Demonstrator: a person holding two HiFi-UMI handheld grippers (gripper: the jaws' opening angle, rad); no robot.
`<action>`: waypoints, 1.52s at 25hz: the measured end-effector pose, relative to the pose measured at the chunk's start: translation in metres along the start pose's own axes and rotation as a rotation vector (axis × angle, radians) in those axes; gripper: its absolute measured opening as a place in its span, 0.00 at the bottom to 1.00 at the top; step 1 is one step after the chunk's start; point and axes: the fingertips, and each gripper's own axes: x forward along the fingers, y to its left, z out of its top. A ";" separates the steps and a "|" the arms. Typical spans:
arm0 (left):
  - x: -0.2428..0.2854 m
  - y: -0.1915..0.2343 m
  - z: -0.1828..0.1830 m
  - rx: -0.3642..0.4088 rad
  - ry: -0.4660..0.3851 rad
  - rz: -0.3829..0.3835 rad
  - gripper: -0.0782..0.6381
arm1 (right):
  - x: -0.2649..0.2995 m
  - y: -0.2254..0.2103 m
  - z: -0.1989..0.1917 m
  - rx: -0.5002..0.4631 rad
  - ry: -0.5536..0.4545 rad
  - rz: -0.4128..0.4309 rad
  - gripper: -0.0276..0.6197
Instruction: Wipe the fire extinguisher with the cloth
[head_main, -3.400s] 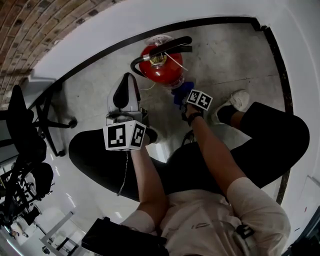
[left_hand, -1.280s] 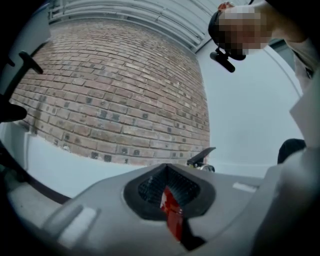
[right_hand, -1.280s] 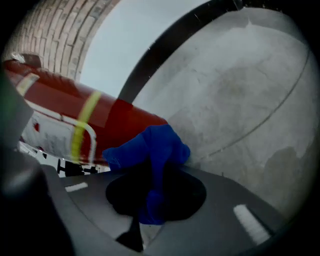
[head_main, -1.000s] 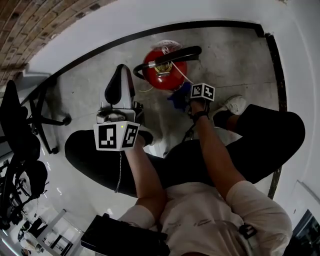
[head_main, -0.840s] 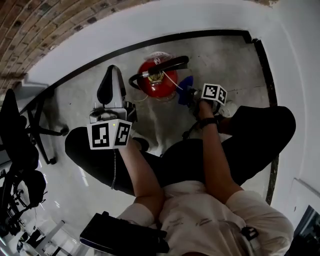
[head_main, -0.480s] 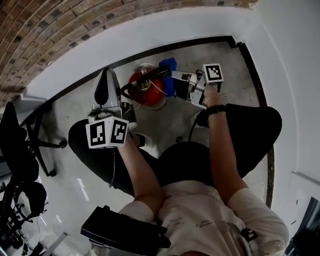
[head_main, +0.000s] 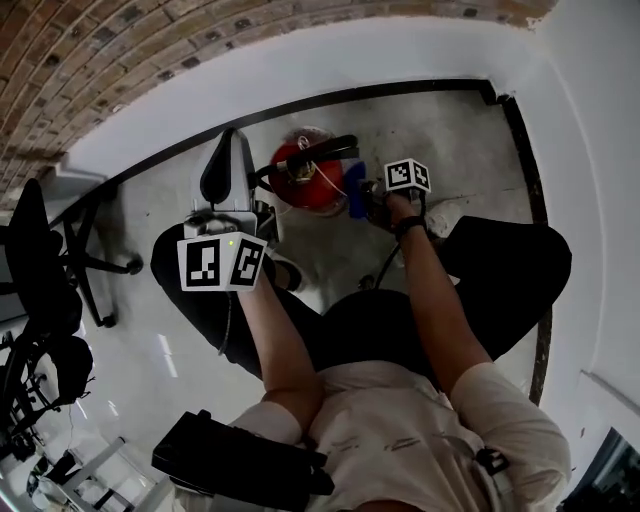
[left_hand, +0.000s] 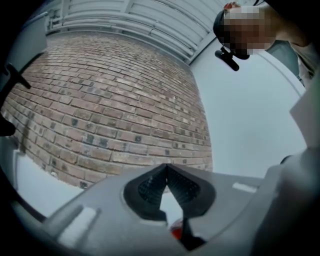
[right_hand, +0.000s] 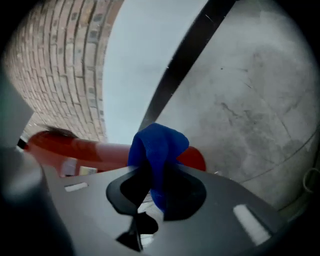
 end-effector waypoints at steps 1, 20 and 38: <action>0.002 0.003 -0.004 0.004 0.012 0.001 0.11 | 0.008 -0.020 -0.003 0.012 0.004 -0.053 0.13; 0.051 0.063 -0.030 0.016 0.123 -0.039 0.11 | -0.054 0.152 0.091 -0.188 0.160 0.300 0.14; 0.067 0.060 -0.044 -0.027 0.129 -0.057 0.11 | -0.037 0.233 0.058 -0.298 0.519 0.509 0.13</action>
